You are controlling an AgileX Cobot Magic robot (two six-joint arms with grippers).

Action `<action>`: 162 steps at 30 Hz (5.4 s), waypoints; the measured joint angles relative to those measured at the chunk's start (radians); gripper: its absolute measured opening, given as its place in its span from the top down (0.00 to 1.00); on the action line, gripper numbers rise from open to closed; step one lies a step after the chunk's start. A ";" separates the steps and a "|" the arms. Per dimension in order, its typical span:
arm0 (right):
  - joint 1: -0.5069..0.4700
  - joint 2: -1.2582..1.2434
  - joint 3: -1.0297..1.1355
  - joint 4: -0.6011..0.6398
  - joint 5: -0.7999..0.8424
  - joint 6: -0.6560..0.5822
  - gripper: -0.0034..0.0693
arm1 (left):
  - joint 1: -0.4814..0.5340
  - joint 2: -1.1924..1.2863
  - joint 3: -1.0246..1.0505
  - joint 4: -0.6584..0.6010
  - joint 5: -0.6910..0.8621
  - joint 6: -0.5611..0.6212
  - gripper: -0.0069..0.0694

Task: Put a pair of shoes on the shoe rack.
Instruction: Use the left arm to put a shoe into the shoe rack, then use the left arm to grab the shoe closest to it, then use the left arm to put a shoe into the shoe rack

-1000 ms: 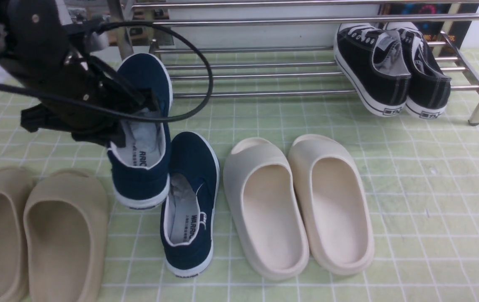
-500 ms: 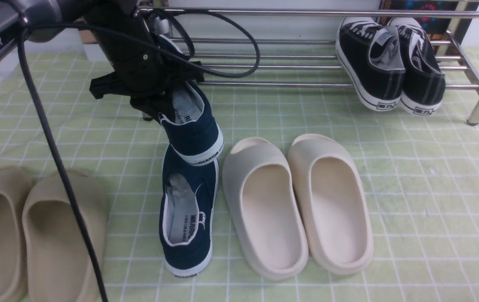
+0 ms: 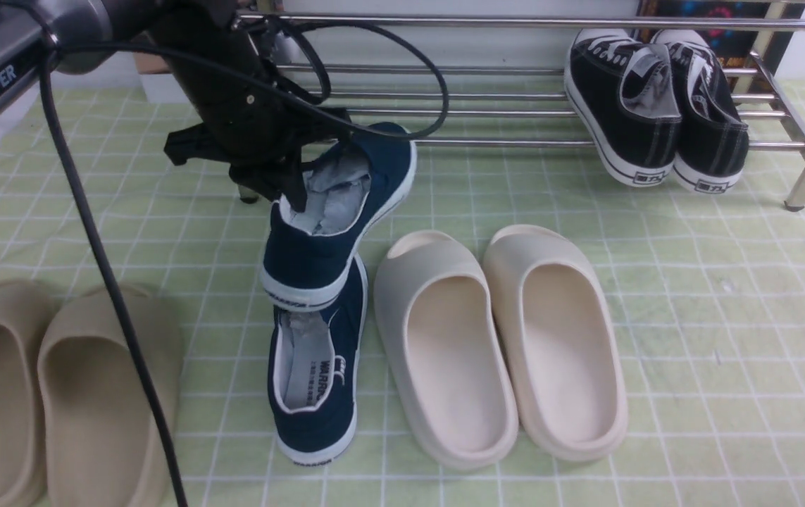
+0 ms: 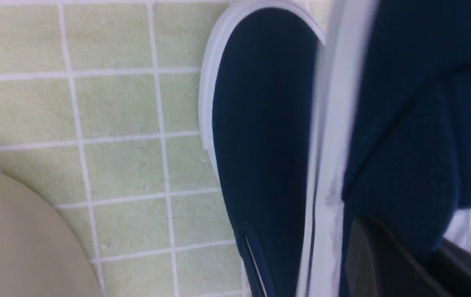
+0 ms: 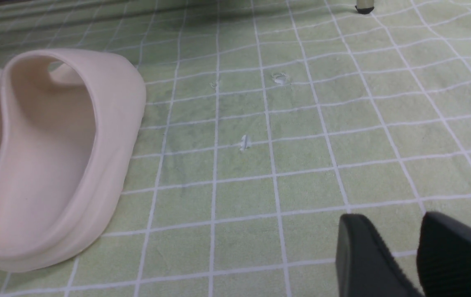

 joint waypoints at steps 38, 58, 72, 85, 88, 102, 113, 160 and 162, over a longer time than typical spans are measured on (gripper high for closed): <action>0.000 0.000 0.000 0.000 0.000 0.000 0.62 | 0.004 0.494 -0.691 0.154 -0.248 -0.145 0.72; 0.000 0.000 0.000 0.000 0.000 0.000 0.62 | -0.002 0.242 -0.599 0.140 0.001 -0.038 0.81; 0.000 0.000 0.000 0.000 0.000 0.000 0.61 | -0.010 0.195 -0.137 0.061 -0.209 0.015 0.93; 0.000 0.000 0.000 0.000 0.000 0.000 0.61 | -0.011 0.200 -0.137 0.021 -0.379 -0.026 0.93; 0.000 0.000 0.000 0.000 0.000 0.000 0.61 | -0.011 0.184 -0.141 0.015 -0.264 -0.024 0.93; 0.000 0.000 0.000 0.000 0.000 0.000 0.61 | -0.010 -0.183 0.367 -0.032 -0.082 -0.022 0.40; 0.000 0.000 -0.001 0.000 0.000 0.000 0.61 | -0.010 -0.191 0.733 -0.114 -0.412 0.002 0.82; 0.000 0.000 -0.001 0.000 0.001 0.000 0.61 | -0.090 0.438 -0.645 -0.122 -0.024 0.026 0.91; 0.000 0.000 -0.001 0.000 0.001 0.000 0.61 | -0.087 0.438 -0.648 -0.119 -0.074 0.024 0.91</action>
